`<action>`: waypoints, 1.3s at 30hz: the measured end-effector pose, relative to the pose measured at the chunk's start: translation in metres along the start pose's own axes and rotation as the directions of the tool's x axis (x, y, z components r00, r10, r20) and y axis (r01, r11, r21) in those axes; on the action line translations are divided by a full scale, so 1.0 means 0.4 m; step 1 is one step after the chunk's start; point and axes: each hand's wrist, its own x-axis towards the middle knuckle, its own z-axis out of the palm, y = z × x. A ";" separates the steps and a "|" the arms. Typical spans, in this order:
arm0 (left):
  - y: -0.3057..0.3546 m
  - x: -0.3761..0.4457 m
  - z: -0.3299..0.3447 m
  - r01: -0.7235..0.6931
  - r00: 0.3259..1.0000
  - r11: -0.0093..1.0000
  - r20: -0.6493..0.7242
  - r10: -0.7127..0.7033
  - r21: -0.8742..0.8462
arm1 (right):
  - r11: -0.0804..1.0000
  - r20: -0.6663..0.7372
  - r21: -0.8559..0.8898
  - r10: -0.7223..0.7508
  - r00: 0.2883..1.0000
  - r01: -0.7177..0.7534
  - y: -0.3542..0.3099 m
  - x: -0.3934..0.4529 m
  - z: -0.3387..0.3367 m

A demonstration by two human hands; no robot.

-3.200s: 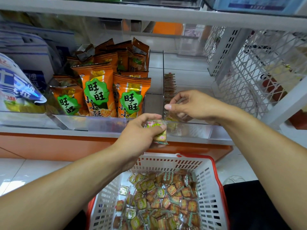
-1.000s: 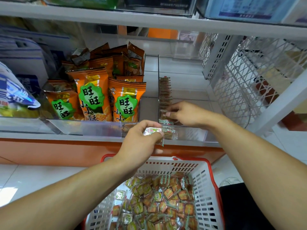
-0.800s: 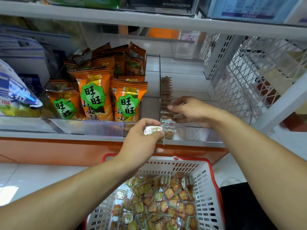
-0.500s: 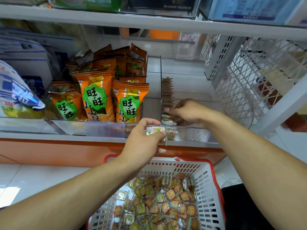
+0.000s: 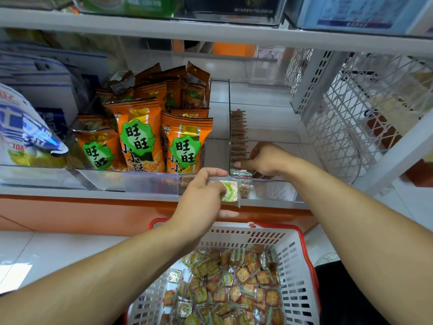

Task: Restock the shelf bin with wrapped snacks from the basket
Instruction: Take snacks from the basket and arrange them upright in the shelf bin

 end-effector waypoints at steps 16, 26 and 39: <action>0.043 -0.020 0.029 -0.124 0.983 0.864 0.056 0.173 -0.489 | 0.775 0.080 0.526 -0.455 0.887 0.350 -0.016 -0.215 -0.094; 0.004 0.051 0.068 -0.609 0.695 0.390 0.228 0.682 0.691 | 0.928 -0.320 0.357 0.017 0.947 0.104 0.050 0.021 -0.101; -0.012 0.085 0.085 -0.575 0.720 0.370 0.236 0.652 0.730 | 0.944 -0.455 0.315 0.060 0.889 0.097 0.062 0.309 -0.054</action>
